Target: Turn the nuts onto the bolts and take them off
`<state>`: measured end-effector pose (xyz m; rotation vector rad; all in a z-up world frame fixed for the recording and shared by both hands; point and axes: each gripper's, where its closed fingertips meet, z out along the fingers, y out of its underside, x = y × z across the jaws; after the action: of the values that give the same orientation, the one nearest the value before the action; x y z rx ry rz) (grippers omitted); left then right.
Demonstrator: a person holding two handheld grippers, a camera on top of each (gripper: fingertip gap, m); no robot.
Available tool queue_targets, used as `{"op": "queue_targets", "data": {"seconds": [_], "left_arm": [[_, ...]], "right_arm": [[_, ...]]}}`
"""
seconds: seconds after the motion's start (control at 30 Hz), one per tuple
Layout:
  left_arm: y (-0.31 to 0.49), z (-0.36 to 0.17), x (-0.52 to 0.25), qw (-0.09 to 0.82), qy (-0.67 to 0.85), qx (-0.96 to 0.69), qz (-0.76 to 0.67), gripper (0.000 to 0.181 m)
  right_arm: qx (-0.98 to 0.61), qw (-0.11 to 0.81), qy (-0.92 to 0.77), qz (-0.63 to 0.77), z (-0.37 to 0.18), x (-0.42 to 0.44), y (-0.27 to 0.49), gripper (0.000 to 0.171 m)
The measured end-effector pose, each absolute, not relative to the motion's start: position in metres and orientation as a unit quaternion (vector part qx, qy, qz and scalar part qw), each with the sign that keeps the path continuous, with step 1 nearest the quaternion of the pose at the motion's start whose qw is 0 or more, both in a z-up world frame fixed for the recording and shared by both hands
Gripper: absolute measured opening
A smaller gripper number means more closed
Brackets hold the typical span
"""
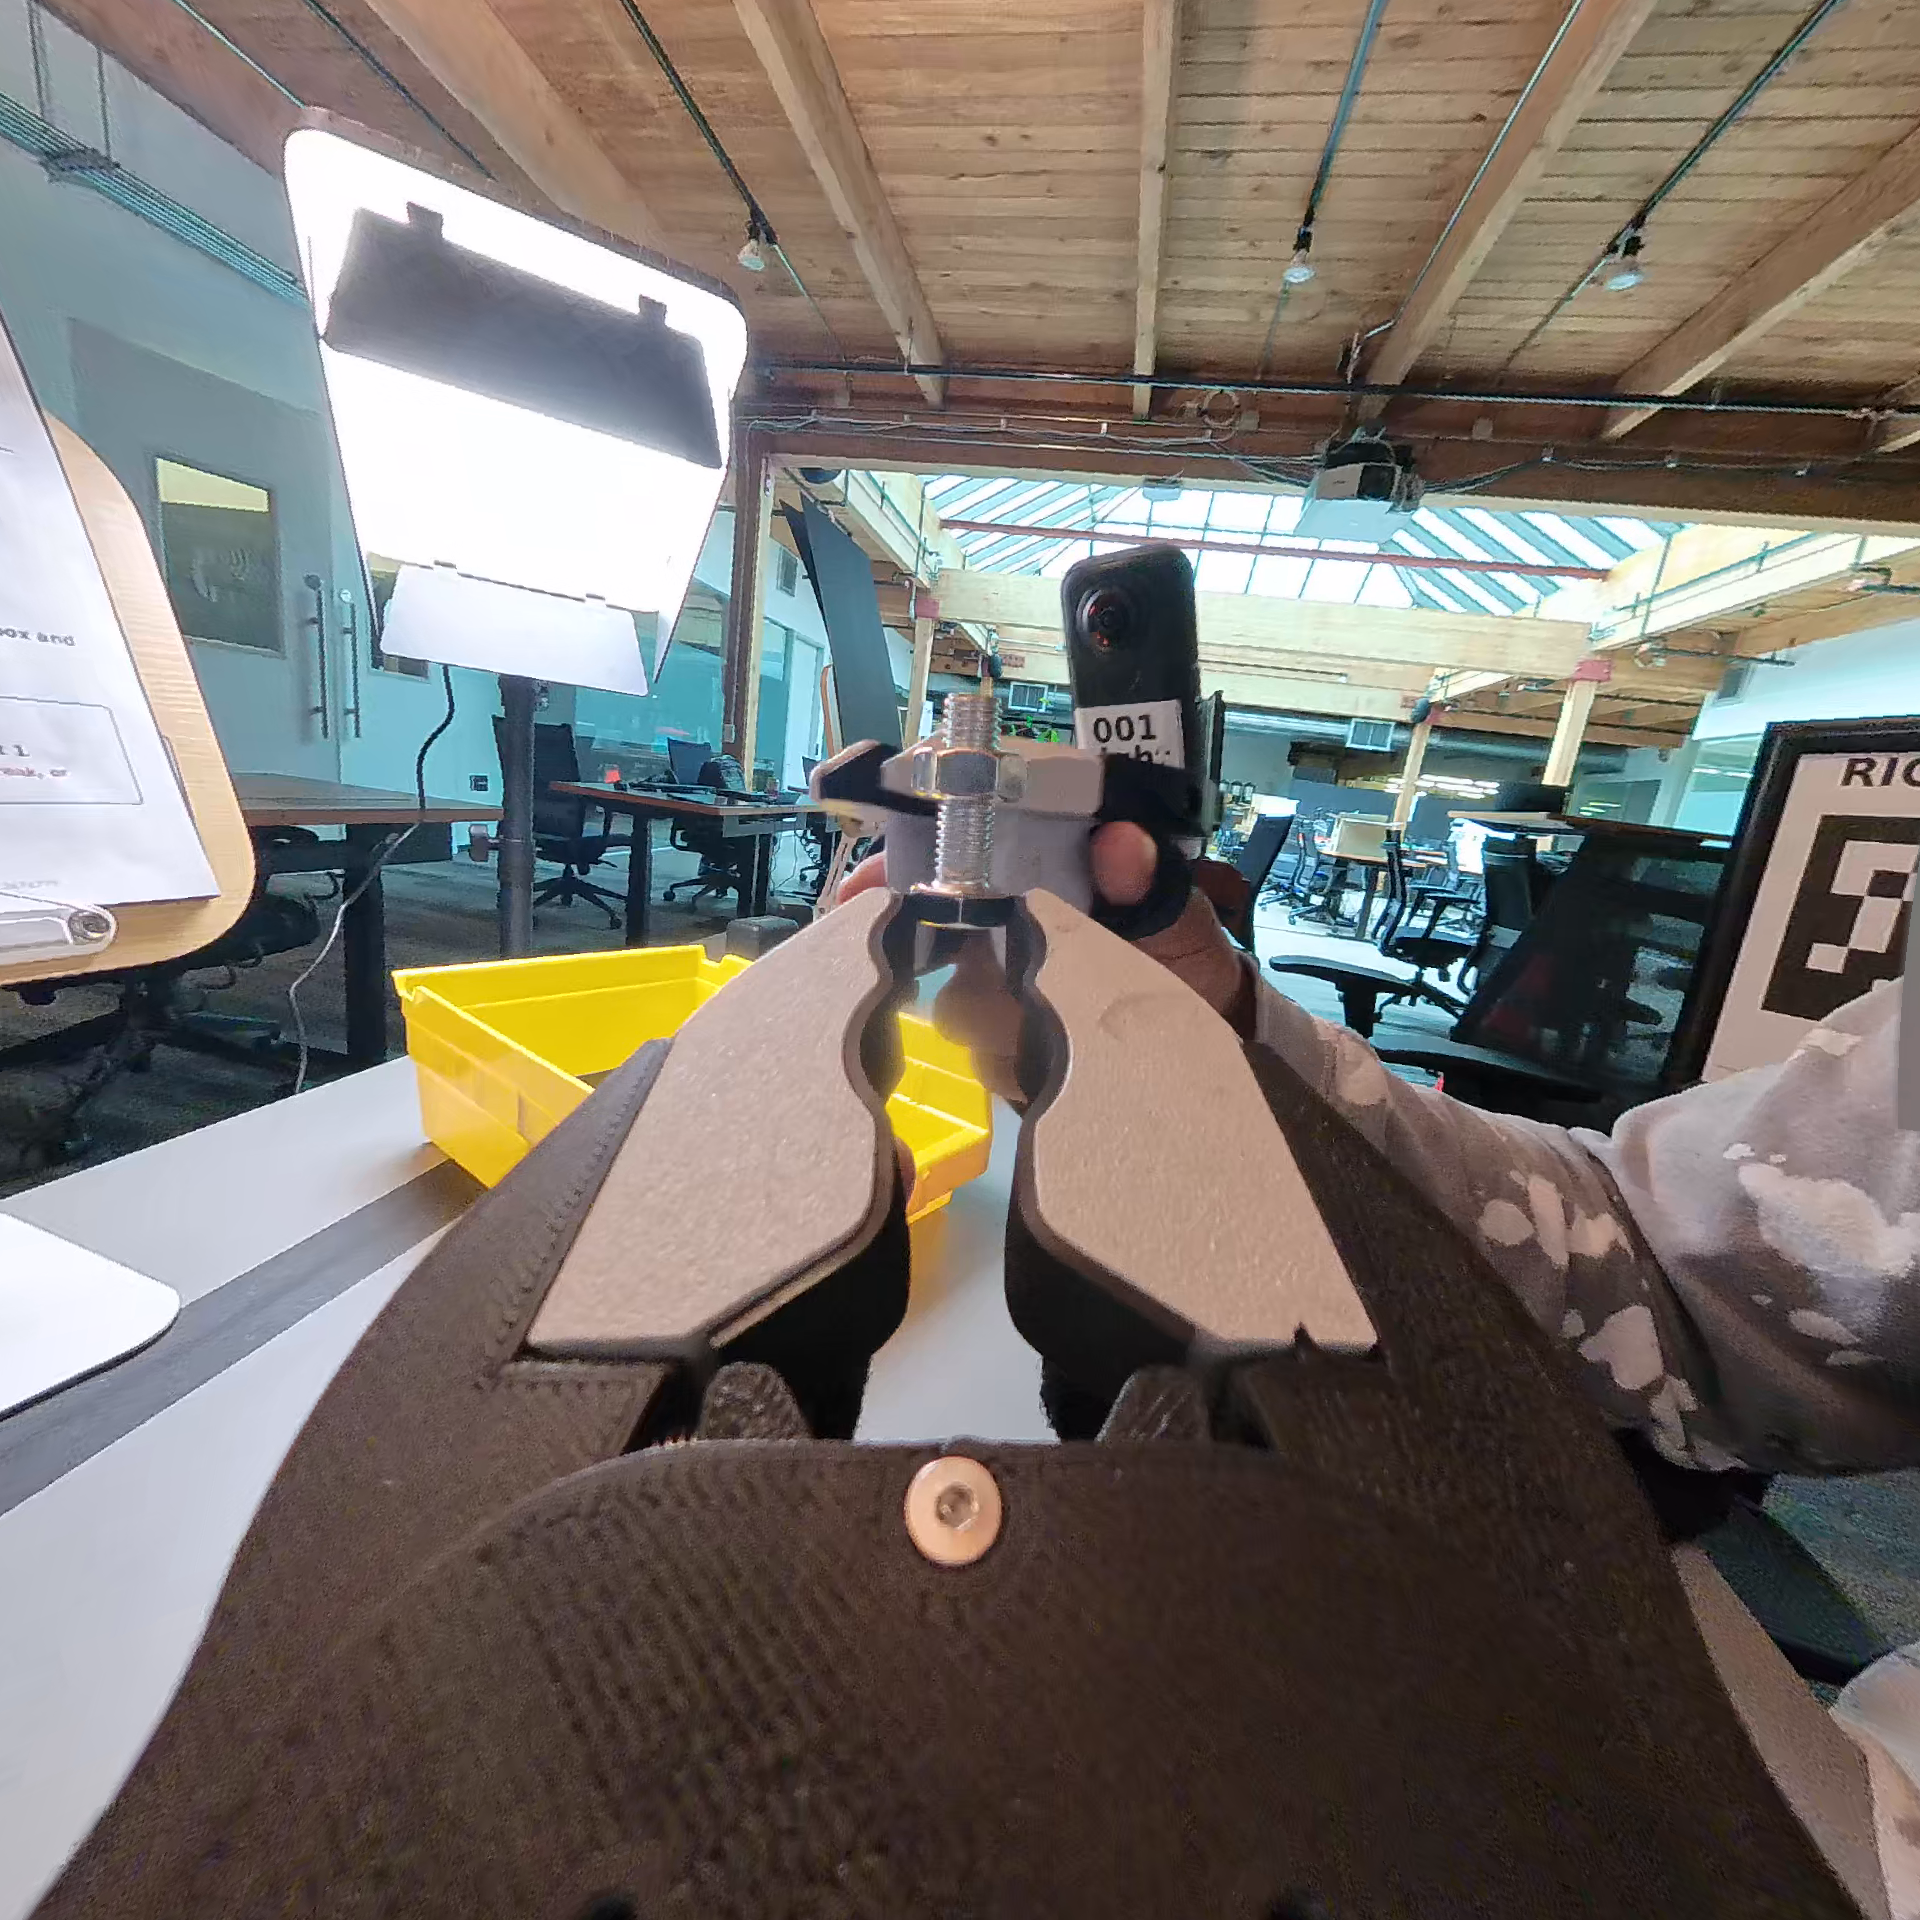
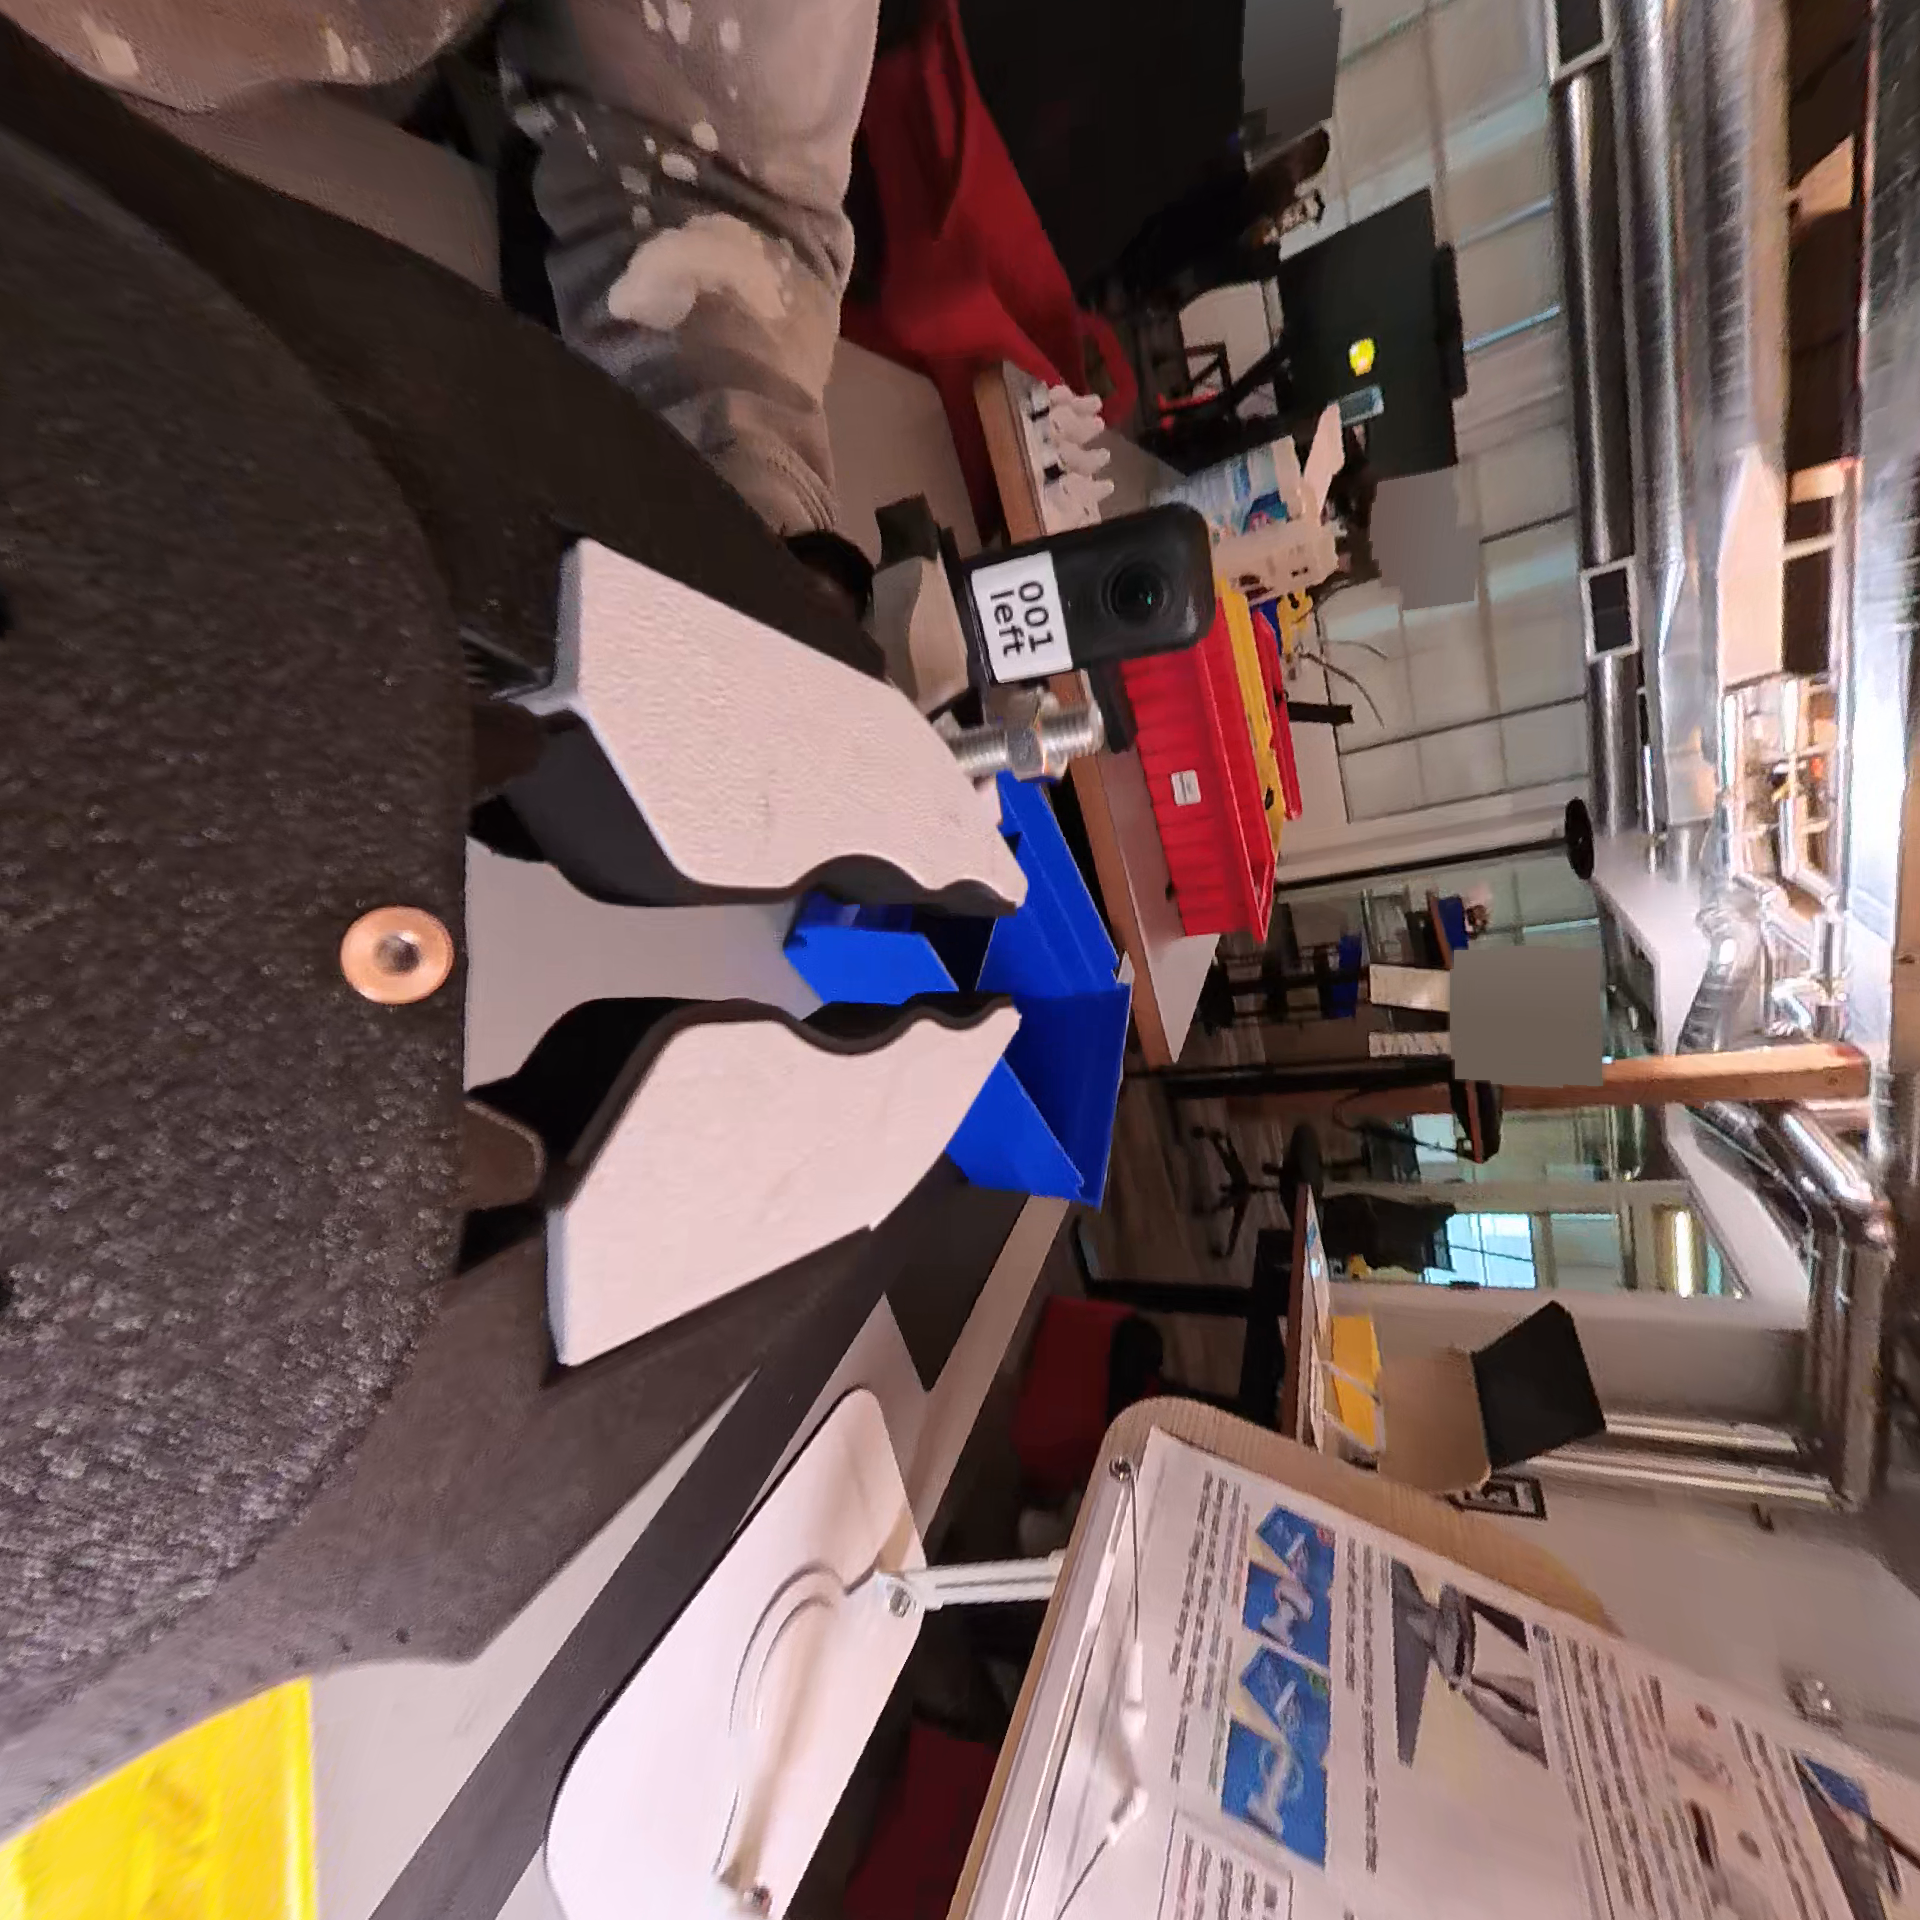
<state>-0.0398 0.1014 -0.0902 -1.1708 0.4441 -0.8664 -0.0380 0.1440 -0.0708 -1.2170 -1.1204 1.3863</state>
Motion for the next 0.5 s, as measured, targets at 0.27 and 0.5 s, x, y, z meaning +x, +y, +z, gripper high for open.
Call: {"op": "queue_targets", "data": {"seconds": [0.27,0.5], "left_arm": [[0.102,-0.091,-0.043,0.727,0.192,-0.528,-0.395,0.017],[0.105,-0.093,-0.043,0.728,0.194,-0.537,-0.380,0.018]], "right_arm": [[-0.478,0.466,-0.491,0.560,-0.071,-0.046,0.123,0.019],[-0.469,0.479,-0.488,0.559,-0.063,-0.043,0.121,0.033]]}}
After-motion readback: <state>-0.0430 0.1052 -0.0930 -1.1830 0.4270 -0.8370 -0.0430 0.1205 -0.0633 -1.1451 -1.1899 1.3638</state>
